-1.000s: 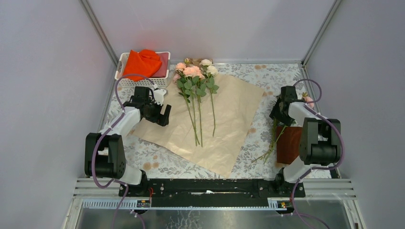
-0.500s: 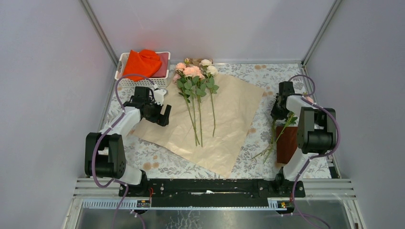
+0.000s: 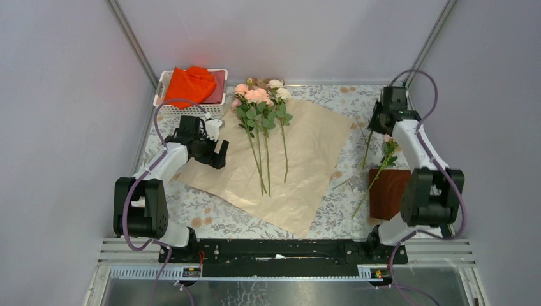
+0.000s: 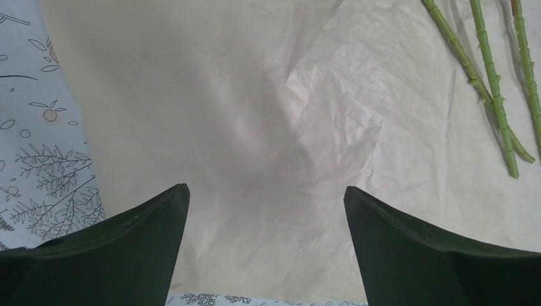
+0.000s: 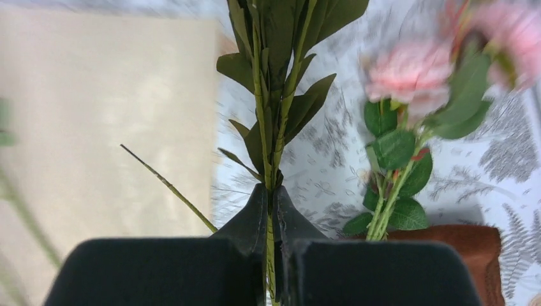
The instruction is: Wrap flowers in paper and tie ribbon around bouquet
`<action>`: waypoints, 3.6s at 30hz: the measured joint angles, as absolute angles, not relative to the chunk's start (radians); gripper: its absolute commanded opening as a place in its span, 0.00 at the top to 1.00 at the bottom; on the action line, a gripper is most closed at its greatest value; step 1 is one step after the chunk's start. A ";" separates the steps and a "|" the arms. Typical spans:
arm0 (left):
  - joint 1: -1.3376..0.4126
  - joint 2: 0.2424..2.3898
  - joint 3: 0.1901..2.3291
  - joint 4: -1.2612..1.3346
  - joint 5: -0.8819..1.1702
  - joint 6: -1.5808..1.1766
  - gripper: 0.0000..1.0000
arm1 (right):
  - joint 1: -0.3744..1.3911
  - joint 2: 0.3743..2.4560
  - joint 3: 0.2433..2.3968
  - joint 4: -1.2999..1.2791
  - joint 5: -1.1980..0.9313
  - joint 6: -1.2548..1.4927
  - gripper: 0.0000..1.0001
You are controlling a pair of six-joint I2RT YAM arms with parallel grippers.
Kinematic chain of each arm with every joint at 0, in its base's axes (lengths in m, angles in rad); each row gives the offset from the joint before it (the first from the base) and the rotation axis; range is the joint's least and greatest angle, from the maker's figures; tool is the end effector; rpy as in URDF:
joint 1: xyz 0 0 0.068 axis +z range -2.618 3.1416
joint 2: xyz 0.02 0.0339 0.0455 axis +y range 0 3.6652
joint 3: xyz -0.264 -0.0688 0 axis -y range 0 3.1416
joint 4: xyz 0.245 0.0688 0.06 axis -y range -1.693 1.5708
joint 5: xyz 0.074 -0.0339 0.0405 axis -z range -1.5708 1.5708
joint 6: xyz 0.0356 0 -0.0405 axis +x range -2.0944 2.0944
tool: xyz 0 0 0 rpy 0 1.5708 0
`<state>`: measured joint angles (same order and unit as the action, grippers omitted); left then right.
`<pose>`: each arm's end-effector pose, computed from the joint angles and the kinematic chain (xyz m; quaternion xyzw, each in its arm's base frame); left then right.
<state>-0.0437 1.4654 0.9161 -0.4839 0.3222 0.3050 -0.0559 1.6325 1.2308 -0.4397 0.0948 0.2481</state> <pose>0.2869 -0.0238 0.2067 0.2070 0.9298 -0.1192 0.2800 0.3574 -0.0234 0.2548 0.1580 0.9199 -0.0099 0.3589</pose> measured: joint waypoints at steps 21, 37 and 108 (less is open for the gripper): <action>-0.043 1.461 0.916 -0.484 0.307 0.301 0.02 | 0.554 2.257 1.873 -0.275 -0.152 0.357 0.48; -0.043 1.461 0.916 -0.484 0.310 0.302 0.02 | 0.210 1.645 1.293 -0.421 0.152 0.332 0.10; 0.168 1.456 0.888 -0.537 0.288 0.417 0.05 | 0.509 1.768 1.457 -0.358 -0.040 0.044 0.07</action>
